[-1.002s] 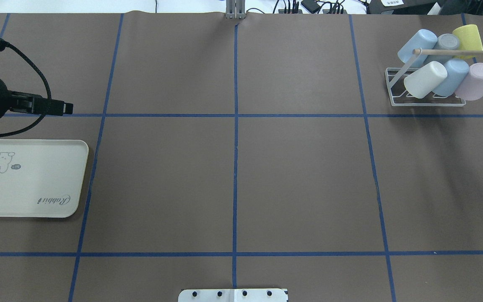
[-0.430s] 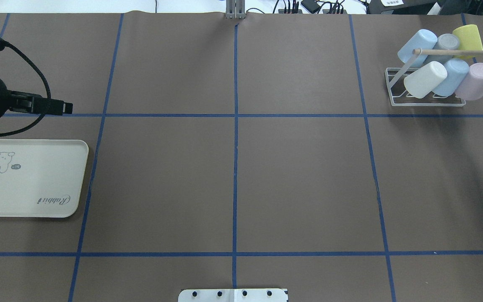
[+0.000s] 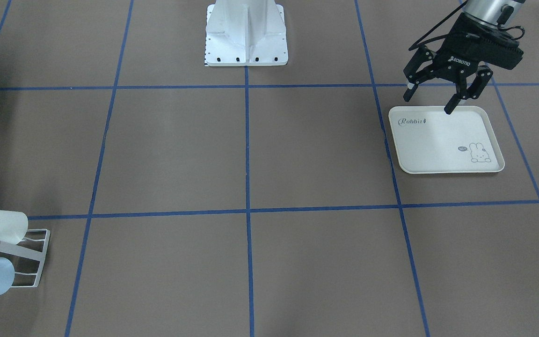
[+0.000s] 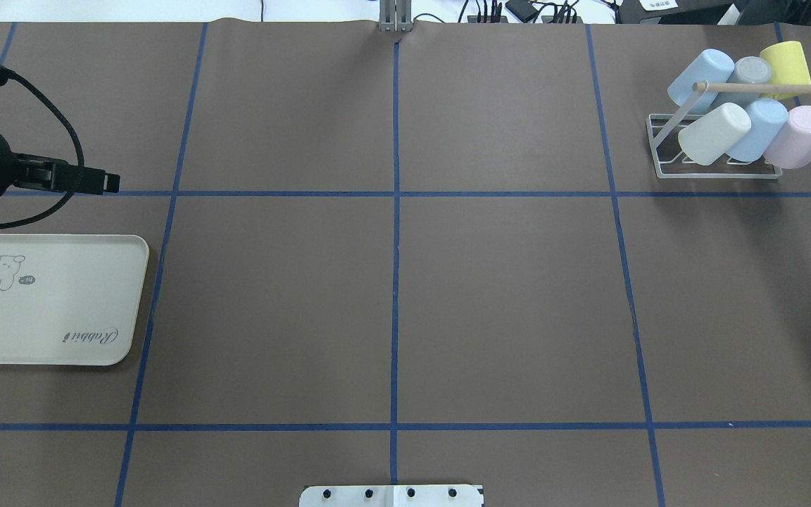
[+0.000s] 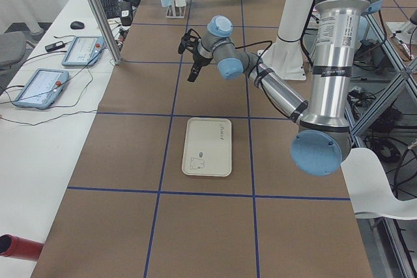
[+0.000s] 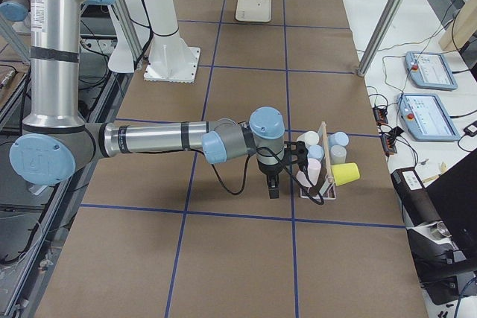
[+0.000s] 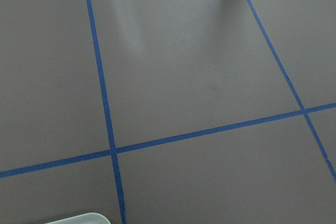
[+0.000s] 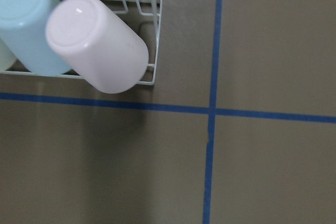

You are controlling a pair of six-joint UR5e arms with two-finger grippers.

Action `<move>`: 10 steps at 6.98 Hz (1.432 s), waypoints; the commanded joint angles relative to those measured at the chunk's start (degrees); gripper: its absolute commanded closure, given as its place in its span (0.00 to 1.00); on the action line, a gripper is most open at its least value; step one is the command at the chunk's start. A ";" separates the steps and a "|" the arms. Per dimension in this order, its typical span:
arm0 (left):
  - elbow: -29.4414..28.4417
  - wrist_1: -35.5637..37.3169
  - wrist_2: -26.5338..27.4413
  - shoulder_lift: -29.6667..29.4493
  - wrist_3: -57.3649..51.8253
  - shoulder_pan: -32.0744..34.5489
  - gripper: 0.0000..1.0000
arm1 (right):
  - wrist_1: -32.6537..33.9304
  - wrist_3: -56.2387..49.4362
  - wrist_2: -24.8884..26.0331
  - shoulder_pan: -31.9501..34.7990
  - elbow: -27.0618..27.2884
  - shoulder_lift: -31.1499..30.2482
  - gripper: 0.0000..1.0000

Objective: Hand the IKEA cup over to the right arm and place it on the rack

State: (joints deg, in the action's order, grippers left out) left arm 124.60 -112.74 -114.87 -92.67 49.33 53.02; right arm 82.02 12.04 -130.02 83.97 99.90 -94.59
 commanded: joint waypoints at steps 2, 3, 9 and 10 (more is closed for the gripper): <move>-2.50 9.15 -9.65 3.18 -24.30 12.48 0.00 | 9.81 -13.42 4.52 1.80 -0.85 1.16 0.00; -5.56 13.30 -9.68 3.46 -36.90 19.77 0.00 | 10.43 -13.36 3.64 1.90 -0.68 0.46 0.00; -19.57 9.83 -11.77 16.42 -63.83 43.03 0.00 | 10.35 -13.80 -0.85 1.81 -2.42 -1.12 0.00; -19.83 9.91 -17.01 17.34 -63.75 43.13 0.00 | 10.18 -13.97 -0.76 1.81 -2.78 -1.30 0.00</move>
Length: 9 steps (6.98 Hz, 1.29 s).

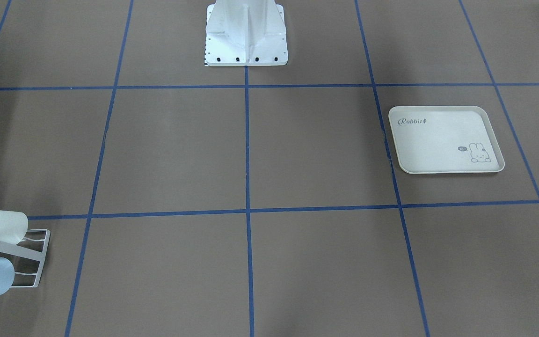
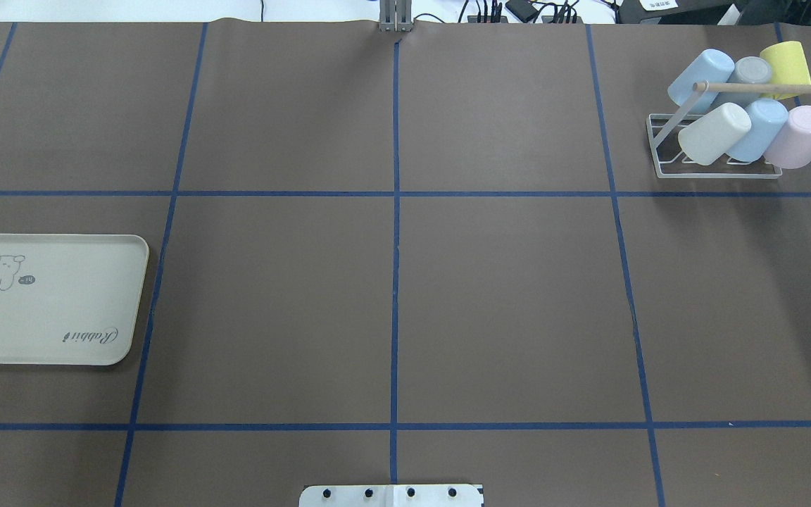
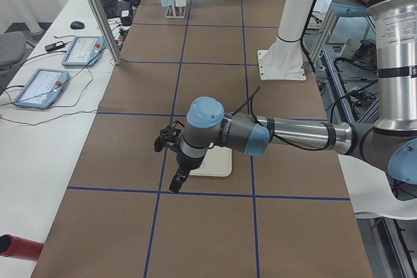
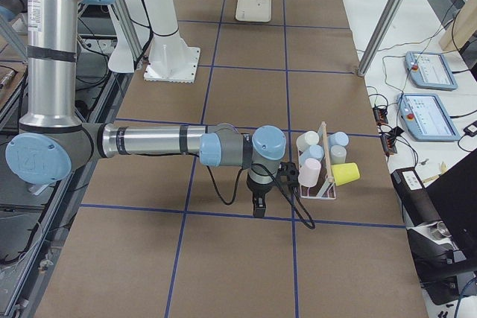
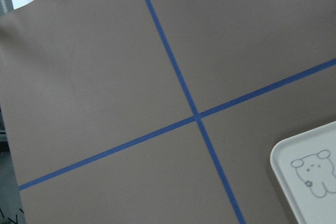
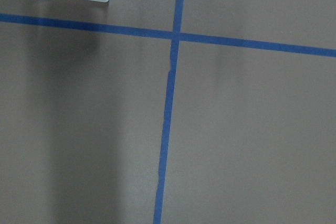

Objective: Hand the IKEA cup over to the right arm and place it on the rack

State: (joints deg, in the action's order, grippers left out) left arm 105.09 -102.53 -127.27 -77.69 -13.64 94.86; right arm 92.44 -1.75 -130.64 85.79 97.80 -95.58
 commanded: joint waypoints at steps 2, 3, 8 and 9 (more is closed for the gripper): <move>-1.73 0.57 -5.54 3.51 -0.08 1.11 0.00 | -0.33 -0.36 -0.14 -0.01 -0.34 -0.48 0.00; -2.86 1.10 -5.01 4.03 -0.16 1.02 0.00 | -0.41 -0.44 -0.14 -0.01 -0.07 -0.31 0.00; -2.08 0.49 -5.10 3.68 -0.08 0.85 0.00 | -0.33 -0.18 -0.41 -0.01 0.19 -0.40 0.00; -1.99 0.58 -4.92 4.03 -0.16 0.85 0.00 | -0.33 -0.18 -0.41 -0.01 0.28 -0.57 0.00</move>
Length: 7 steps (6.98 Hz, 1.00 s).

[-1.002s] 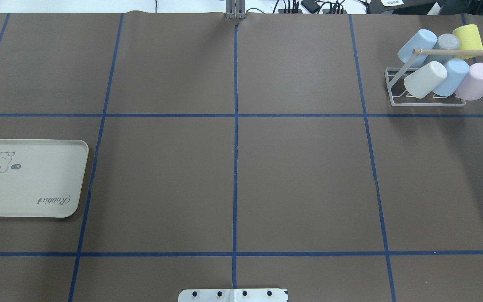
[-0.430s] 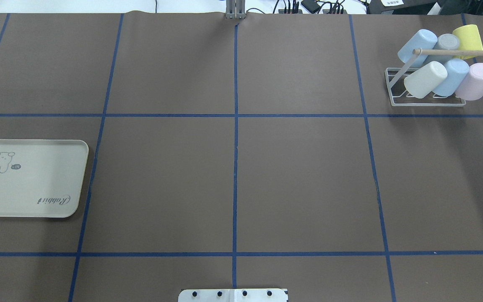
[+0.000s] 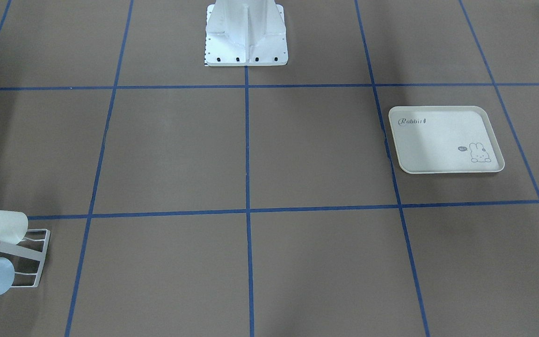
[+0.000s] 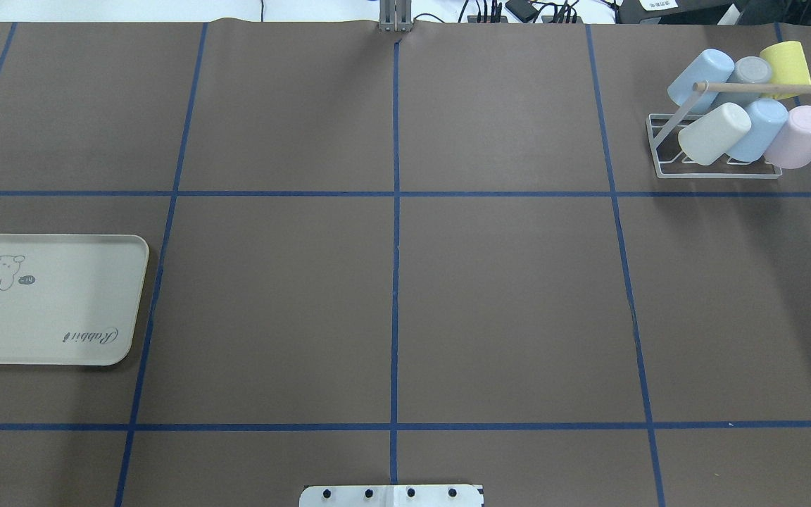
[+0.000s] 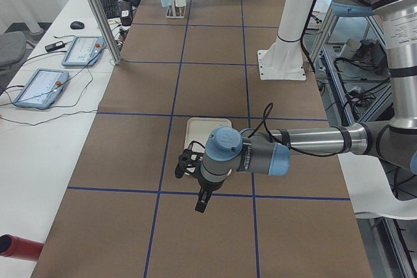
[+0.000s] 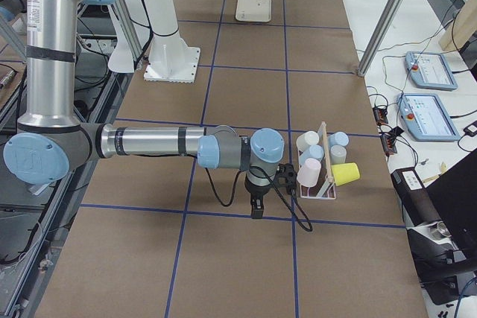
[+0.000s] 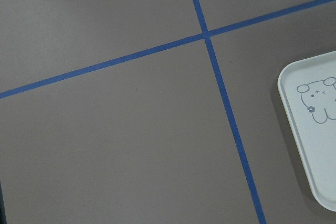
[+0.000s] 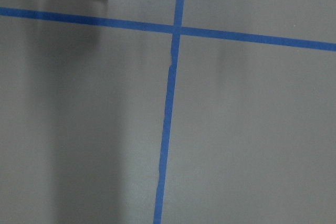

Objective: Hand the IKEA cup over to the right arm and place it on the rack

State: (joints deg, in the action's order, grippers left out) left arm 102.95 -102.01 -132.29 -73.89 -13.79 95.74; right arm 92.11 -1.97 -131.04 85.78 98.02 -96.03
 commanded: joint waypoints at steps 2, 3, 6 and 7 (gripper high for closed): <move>0.32 0.41 0.46 -0.28 0.69 -1.33 0.00 | 0.00 0.04 -0.18 0.00 0.07 -0.21 0.00; 0.14 0.15 0.37 -0.28 5.83 -2.74 0.00 | 0.00 0.12 -0.27 0.00 0.41 -0.21 0.00; -0.65 -0.20 0.02 0.15 6.94 -2.84 0.00 | 0.00 0.12 -0.27 0.00 0.42 -0.21 0.00; -0.56 -0.29 -0.07 0.07 6.94 -2.84 0.00 | 0.00 0.12 -0.36 0.00 0.42 -0.21 0.00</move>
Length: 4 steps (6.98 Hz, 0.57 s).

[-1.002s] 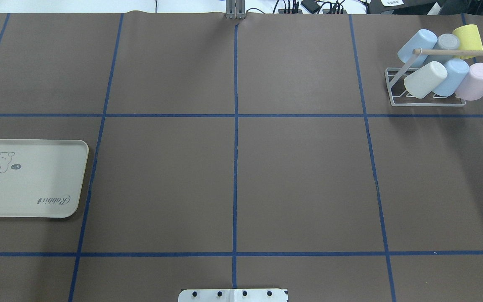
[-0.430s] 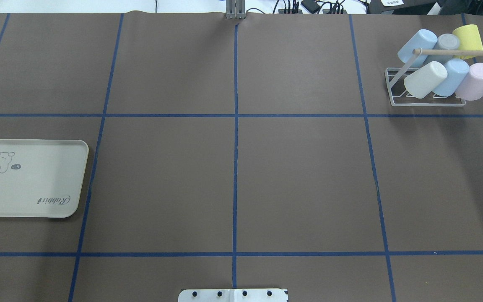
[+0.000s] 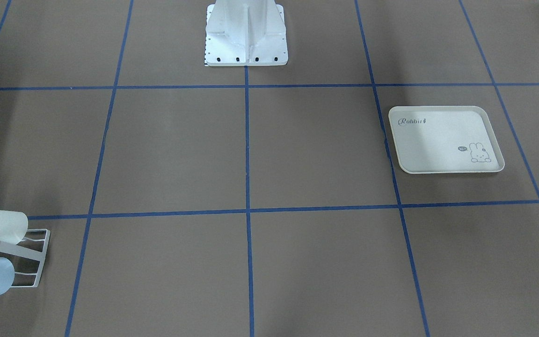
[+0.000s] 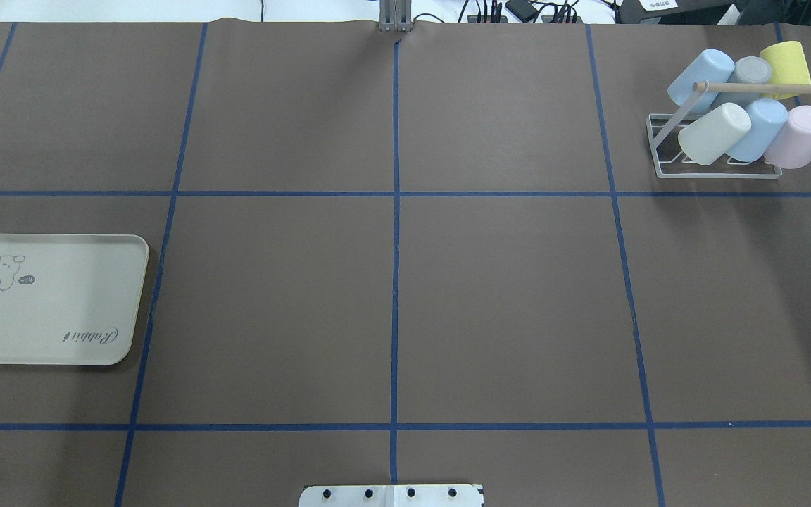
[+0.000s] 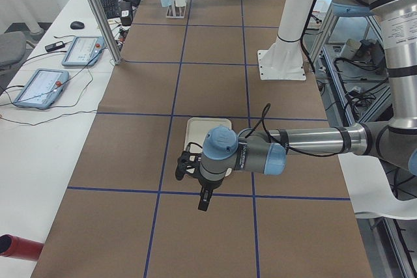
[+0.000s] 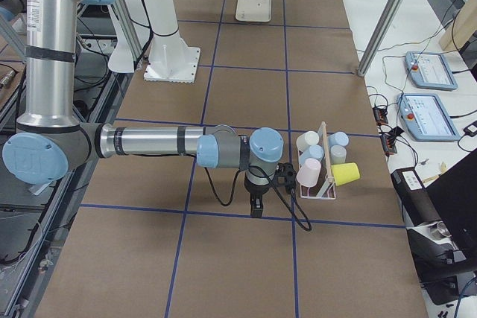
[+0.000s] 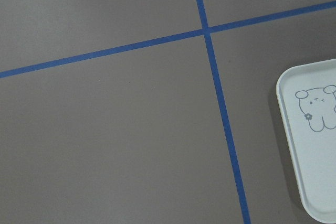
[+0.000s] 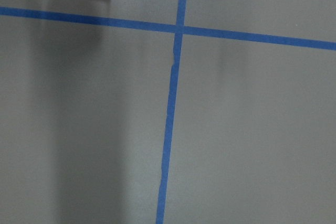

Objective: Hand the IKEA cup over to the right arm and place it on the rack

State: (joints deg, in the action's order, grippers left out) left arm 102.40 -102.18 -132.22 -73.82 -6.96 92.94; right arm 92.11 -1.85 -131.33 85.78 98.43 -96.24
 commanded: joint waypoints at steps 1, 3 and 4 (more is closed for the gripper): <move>-0.01 -0.12 -0.14 -0.27 0.11 -0.04 0.00 | 0.00 0.00 -0.07 0.00 0.01 0.00 0.00; 0.08 -0.12 -0.14 -0.27 0.11 -0.04 0.00 | 0.00 0.00 -0.07 -0.09 0.01 0.00 0.00; 0.08 -0.12 -0.14 -0.27 0.11 -0.04 0.00 | -0.09 0.00 -0.50 0.00 0.01 0.00 0.00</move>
State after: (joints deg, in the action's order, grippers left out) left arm 102.47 -102.30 -132.36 -74.07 -6.86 92.90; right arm 92.09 -1.85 -131.49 85.74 98.44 -96.24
